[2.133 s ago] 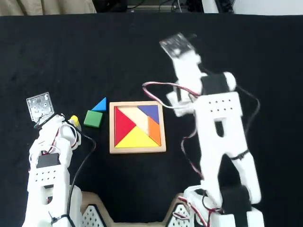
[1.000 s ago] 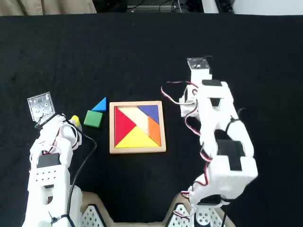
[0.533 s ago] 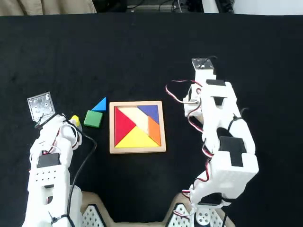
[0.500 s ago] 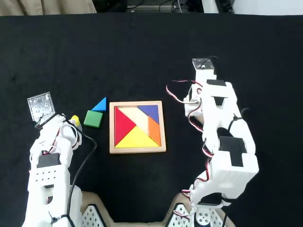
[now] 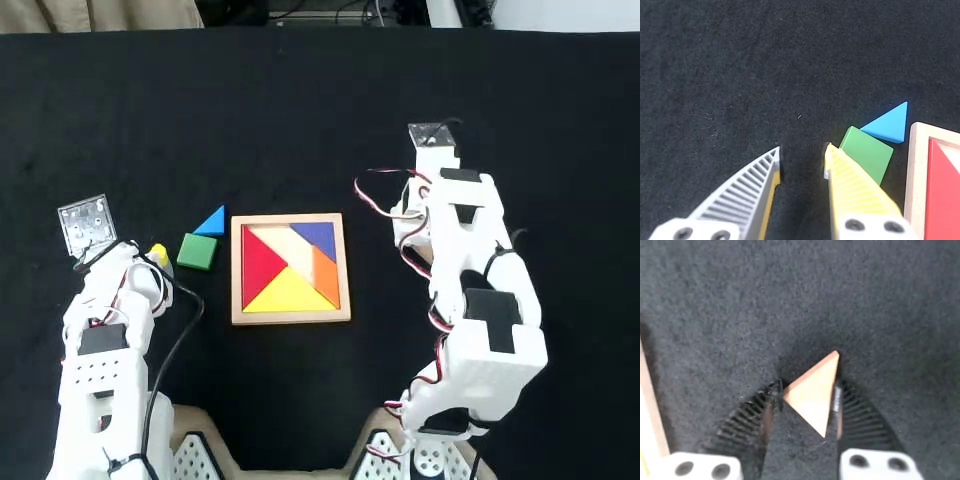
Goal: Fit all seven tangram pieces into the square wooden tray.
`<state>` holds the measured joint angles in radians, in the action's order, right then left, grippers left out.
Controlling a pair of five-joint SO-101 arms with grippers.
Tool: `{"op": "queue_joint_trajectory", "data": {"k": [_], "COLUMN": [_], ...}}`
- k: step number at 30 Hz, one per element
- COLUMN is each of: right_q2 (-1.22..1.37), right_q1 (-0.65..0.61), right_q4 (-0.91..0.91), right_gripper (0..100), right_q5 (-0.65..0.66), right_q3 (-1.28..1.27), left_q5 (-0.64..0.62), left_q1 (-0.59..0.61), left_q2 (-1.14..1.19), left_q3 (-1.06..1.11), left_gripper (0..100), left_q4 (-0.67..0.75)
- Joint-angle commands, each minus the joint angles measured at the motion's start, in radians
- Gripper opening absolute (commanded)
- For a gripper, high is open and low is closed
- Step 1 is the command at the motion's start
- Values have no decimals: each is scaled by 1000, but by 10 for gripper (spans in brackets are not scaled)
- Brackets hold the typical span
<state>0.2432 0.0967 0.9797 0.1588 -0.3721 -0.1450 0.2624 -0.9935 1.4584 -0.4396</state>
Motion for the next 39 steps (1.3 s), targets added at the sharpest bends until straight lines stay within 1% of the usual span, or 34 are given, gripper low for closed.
{"op": "queue_joint_trajectory", "data": {"k": [1, 5, 8, 12, 15, 18, 22, 25, 30, 35, 39], "right_q2": [-2, -12, -24, -148, -306, -467, -602, -581, -429, -292, -252], "right_q1": [9, 14, 11, -17, -81, -169, -316, -417, -505, -560, -565], "right_q4": [-9, -8, 3, 101, 196, 255, 301, 307, 262, 109, 61], "right_gripper": [76, 16, 11, 11, 11, 11, 11, 11, 11, 11, 12], "right_q5": [6, 3, 2, 2, -2, -52, -100, -123, -138, -302, -463], "right_q3": [36, 38, 39, 41, 39, 39, 38, 31, 18, 12, 16], "left_q5": [-2, -2, -2, -2, -2, -2, -2, -2, -2, -2, -2], "left_q1": [-12, -12, -12, -12, -12, -12, -12, -12, -12, -12, -12], "left_q2": [-17, -17, -17, -17, -17, -17, -17, -17, -17, -17, -17], "left_q3": [-4, -4, -4, -4, -4, -4, -4, -4, -4, -4, -5], "left_gripper": [156, 156, 156, 156, 156, 156, 156, 156, 156, 156, 156], "left_q4": [18, 18, 18, 18, 18, 18, 18, 18, 18, 18, 20]}}
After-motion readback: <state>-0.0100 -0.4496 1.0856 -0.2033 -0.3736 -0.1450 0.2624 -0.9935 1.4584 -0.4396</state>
